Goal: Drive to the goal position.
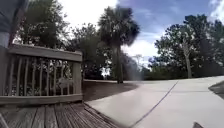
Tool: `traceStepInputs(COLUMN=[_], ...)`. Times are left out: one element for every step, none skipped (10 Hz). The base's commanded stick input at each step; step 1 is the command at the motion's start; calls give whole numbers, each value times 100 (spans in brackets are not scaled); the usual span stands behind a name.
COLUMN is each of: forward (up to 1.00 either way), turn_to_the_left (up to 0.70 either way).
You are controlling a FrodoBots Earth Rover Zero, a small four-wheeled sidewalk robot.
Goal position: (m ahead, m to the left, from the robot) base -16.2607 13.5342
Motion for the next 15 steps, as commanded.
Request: traceStepInputs(forward=[0, 0, 0, 0, 0, 0, 0, 0, 0, 0, 0, 0, 0, 0, 0], turn_to_the_left=[45, 45, 45, 45, 45, 45, 45, 45, 45, 45, 45, 45, 45, 45, 45])
